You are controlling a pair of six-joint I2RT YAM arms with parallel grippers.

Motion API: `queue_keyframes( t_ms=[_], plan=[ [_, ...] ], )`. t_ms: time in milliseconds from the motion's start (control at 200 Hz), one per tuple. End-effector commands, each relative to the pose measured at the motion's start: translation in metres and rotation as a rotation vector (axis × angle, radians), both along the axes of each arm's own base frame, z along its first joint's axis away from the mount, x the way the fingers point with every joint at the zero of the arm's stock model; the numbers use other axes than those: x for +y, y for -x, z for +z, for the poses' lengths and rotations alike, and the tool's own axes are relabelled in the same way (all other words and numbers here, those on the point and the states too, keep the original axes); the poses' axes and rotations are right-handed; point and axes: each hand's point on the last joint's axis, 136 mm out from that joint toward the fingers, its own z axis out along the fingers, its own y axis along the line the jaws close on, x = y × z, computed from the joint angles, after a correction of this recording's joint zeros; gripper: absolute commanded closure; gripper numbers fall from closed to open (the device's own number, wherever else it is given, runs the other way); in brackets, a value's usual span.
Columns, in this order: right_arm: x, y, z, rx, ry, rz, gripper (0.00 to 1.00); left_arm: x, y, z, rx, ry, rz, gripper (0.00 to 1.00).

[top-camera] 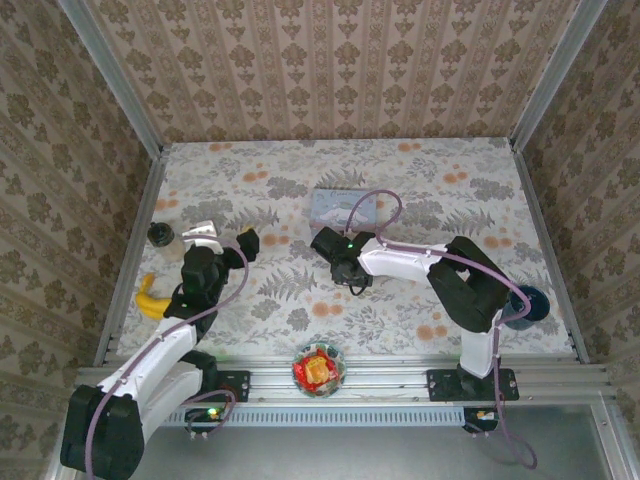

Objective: Unlock a padlock with a key

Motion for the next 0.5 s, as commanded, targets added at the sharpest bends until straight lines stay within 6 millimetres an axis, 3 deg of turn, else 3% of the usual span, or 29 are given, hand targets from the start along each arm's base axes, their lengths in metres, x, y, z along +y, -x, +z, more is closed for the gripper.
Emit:
queue_keyframes(
  t_ms=[0, 300, 450, 495],
  plan=[
    [-0.005, -0.003, -0.007, -0.002, 0.017, -0.042, 0.67, 0.001, 0.003, 0.002, 0.0, 0.0, -0.003, 0.0],
    [-0.005, -0.002, -0.014, 0.005, 0.026, -0.029, 0.82, 0.004, 0.003, -0.001, 0.023, -0.004, 0.011, 0.0],
    [-0.008, -0.002, -0.005, -0.009, 0.033, -0.009, 1.0, 0.004, 0.004, -0.002, 0.038, -0.007, 0.01, 0.0],
    [-0.008, -0.002, 0.002, -0.017, 0.033, 0.005, 1.0, 0.004, 0.004, -0.001, 0.039, -0.007, 0.01, 0.0]
  ],
)
